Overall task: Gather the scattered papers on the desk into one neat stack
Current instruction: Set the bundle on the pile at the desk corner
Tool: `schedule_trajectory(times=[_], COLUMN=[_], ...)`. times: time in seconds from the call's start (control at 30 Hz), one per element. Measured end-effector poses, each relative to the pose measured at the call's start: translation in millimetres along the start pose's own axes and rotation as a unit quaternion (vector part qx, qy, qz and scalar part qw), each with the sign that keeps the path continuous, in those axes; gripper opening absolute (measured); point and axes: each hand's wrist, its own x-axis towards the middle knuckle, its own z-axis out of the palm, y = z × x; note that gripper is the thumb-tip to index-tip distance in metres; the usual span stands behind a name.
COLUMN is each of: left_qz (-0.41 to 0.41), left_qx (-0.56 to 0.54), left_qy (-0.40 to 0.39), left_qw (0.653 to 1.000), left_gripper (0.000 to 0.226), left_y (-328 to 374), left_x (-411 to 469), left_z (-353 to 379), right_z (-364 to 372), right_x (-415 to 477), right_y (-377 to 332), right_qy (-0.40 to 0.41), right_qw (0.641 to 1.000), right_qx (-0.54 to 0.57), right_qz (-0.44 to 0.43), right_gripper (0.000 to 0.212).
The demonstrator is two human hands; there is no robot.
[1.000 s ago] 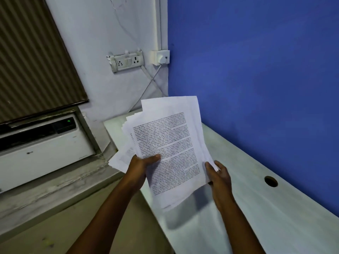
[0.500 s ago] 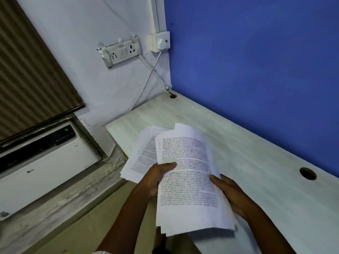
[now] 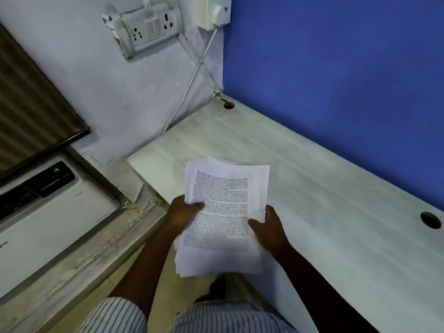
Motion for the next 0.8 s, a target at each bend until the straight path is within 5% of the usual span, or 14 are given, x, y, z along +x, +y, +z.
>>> schedule_trajectory(times=[0.1,0.17,0.37,0.47,0.53,0.63,0.8], left_qz=[0.043,0.028,-0.04,-0.065,-0.113,-0.164,-0.117], left_qx=[0.323,0.43,0.239,0.203,0.086,-0.059,-0.057], left_qy=[0.04,0.077,0.071,0.022,-0.046,-0.148,-0.201], left_qw=[0.945,0.899,0.968,0.977,0.989,0.973,0.971], left_gripper=[0.043,0.062,0.067,0.041,0.025,0.057,0.054], left_y=[-15,-35,-67,-62,-58,-55,-56], left_x=[29,31,34,41,46,52,53], left_z=[-24,-31,-41,-43,-43,-42,-41], right_z=[33,43,60,61,59,55,39], right_x=[7,3,-1,4,6,5,10], right_y=[3,13,34,35,32,34,51], right_qy=[0.012,0.014,0.062,0.061,0.05,0.024,-0.001], right_qw=[0.988,0.973,0.964,0.966,0.967,0.97,0.982], right_qx=[-0.154,-0.227,-0.248,-0.239,-0.233,-0.226,-0.168], right_qz=[0.025,0.038,0.078,0.081,0.085,0.089,0.081], right_gripper=[0.063,0.071,0.076,0.077,0.077,0.079,0.078])
